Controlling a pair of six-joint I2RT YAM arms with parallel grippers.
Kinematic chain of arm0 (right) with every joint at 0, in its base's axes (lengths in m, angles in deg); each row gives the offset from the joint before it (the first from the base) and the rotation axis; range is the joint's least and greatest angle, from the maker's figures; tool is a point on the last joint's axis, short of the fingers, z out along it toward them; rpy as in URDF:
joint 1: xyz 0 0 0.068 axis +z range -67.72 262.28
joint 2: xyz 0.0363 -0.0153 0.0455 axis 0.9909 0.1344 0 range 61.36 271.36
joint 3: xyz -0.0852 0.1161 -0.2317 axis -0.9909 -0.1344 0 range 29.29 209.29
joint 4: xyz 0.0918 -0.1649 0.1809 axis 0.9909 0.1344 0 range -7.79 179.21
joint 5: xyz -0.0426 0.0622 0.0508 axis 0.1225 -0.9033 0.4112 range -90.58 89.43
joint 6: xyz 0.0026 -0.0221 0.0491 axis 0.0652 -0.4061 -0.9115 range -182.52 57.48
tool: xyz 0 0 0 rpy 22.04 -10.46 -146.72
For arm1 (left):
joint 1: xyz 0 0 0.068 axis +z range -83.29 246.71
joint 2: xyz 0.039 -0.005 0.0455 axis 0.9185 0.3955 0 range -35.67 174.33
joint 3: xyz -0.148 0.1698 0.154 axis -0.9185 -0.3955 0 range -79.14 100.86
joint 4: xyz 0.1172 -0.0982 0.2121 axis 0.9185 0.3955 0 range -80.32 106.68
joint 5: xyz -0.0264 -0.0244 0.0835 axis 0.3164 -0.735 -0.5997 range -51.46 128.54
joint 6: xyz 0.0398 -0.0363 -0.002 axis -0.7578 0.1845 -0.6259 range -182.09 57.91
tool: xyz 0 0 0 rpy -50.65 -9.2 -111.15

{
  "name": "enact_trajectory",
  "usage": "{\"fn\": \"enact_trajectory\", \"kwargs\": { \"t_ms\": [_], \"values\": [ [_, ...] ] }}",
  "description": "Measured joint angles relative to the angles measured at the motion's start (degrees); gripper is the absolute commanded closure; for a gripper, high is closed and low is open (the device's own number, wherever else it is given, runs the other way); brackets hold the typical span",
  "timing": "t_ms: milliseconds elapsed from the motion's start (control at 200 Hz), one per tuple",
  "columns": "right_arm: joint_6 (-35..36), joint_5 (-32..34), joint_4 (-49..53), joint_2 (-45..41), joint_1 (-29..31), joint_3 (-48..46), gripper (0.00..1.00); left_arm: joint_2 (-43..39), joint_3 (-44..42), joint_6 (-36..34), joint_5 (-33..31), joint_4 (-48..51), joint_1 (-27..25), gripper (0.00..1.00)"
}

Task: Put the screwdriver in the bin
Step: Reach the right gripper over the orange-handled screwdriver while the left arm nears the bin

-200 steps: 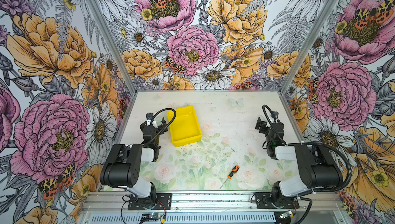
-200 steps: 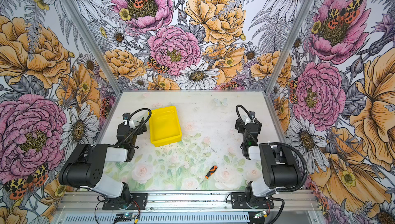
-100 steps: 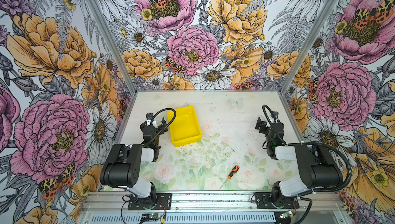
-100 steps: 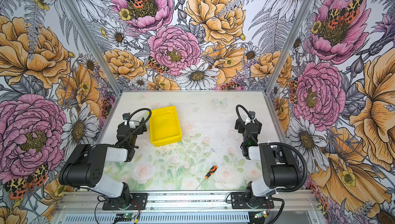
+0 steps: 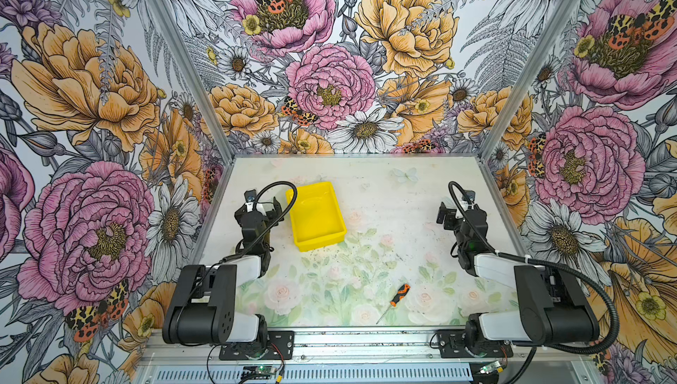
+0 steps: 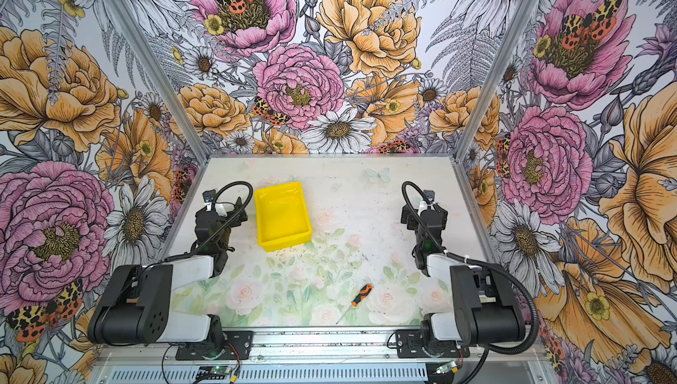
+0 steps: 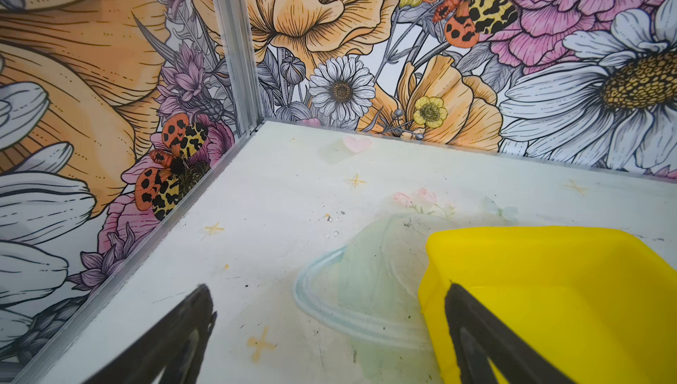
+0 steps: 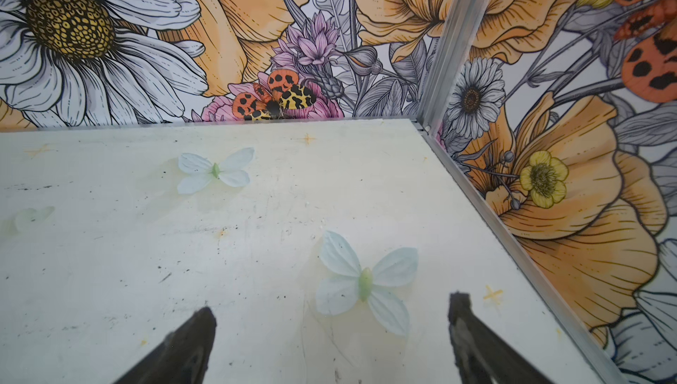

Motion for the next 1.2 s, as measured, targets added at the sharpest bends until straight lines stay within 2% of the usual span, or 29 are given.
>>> {"fn": "enact_trajectory", "kwargs": {
  "t_ms": [145, 310, 480, 681, 851, 986, 1196],
  "values": [
    [-2.9, 3.5, 11.5, -8.5, 2.5, 2.9, 0.00, -4.9, 0.8, 1.6, -1.1, 7.0, 0.0, 0.01],
    [-11.2, 7.8, 32.6, -13.8, 4.5, 12.0, 0.01, -10.3, 2.1, 3.6, -1.2, 16.4, 0.0, 0.01],
    [-19.2, 7.4, 52.6, -14.3, 7.1, 19.9, 0.01, -14.9, 6.2, 6.4, -1.1, 28.1, -1.1, 0.02],
    [-28.6, 4.5, 70.4, -15.6, 13.3, 21.7, 0.00, -20.1, 8.9, 9.7, 3.1, 38.1, -2.5, 0.01],
    [-37.0, 1.8, 82.7, -19.3, 19.6, 21.7, 0.01, -21.7, 10.5, 11.7, 8.2, 44.3, -6.0, 0.01],
    [-43.2, -0.7, 90.9, -21.4, 24.9, 21.7, 0.01, -23.0, 10.5, 11.8, 9.7, 47.6, -10.3, 0.01],
    [-49.6, -5.8, 96.5, -21.4, 32.0, 21.0, 0.01, -26.2, 10.6, 10.9, 13.8, 51.9, -13.0, 0.01]
  ]
}}
